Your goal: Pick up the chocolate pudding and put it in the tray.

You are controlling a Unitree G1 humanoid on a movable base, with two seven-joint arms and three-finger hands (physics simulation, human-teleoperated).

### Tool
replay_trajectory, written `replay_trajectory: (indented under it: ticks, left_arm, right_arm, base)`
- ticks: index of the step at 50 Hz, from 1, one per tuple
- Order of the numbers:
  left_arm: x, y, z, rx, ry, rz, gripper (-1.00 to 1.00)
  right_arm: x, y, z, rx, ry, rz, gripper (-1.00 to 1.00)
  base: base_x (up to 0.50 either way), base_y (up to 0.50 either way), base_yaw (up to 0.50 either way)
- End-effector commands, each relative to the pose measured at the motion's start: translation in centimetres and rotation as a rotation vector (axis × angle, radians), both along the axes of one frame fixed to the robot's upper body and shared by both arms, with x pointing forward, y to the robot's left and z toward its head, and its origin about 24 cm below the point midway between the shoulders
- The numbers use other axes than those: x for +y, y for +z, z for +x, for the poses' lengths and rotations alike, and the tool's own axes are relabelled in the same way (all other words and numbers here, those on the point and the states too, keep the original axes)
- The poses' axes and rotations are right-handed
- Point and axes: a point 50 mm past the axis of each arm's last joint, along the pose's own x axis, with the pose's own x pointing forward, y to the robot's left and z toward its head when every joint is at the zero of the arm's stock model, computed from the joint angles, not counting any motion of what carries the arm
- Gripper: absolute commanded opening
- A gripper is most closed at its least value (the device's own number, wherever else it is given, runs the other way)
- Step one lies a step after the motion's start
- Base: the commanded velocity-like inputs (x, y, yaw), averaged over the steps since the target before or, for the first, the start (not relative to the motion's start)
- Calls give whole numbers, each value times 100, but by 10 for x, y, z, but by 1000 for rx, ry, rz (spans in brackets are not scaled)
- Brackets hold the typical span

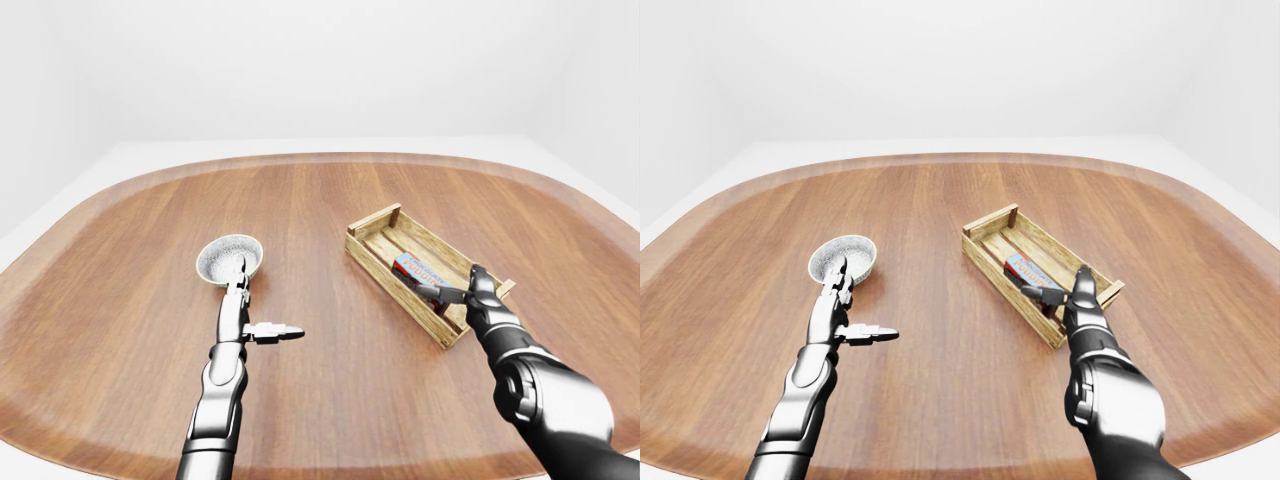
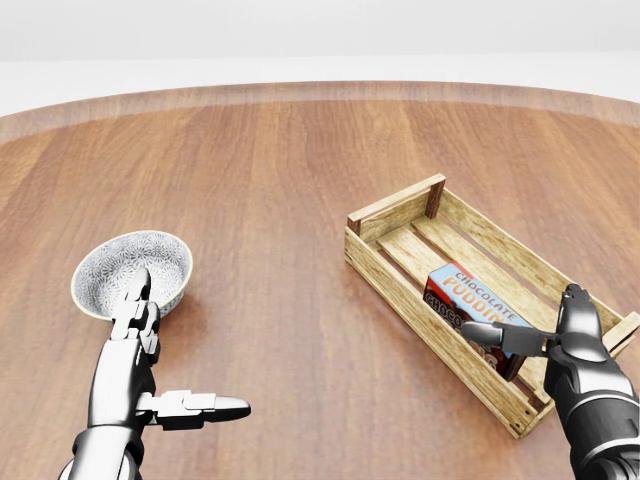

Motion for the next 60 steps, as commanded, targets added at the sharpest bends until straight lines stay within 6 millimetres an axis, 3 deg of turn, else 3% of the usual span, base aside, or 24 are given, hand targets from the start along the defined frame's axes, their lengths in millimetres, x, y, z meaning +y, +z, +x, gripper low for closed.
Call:
replay_trajectory:
  ticks: [1, 18, 27, 44, 60]
  left_arm:
    - [0, 0, 0, 4, -3, -20, 100]
    - [0, 1, 0, 4, -4, -20, 100]
    - [0, 1, 0, 4, -5, -20, 100]
    - [0, 2, -1, 5, -5, -20, 100]
    - [0, 2, 0, 7, 0, -23, 100]
  right_arm:
    - [-8, -7, -9, 44, -31, -36, 100]
    - [-14, 24, 10, -98, -8, -115, 100]
    - [-14, 31, 14, -145, 6, -132, 100]
    - [-21, 71, 33, -252, 44, -159, 100]
    - [-26, 124, 51, -376, 85, -199, 100]
  base:
    - [0, 0, 0]
    - [0, 0, 0]
    - [0, 0, 0]
    - [0, 0, 0]
    - [0, 0, 0]
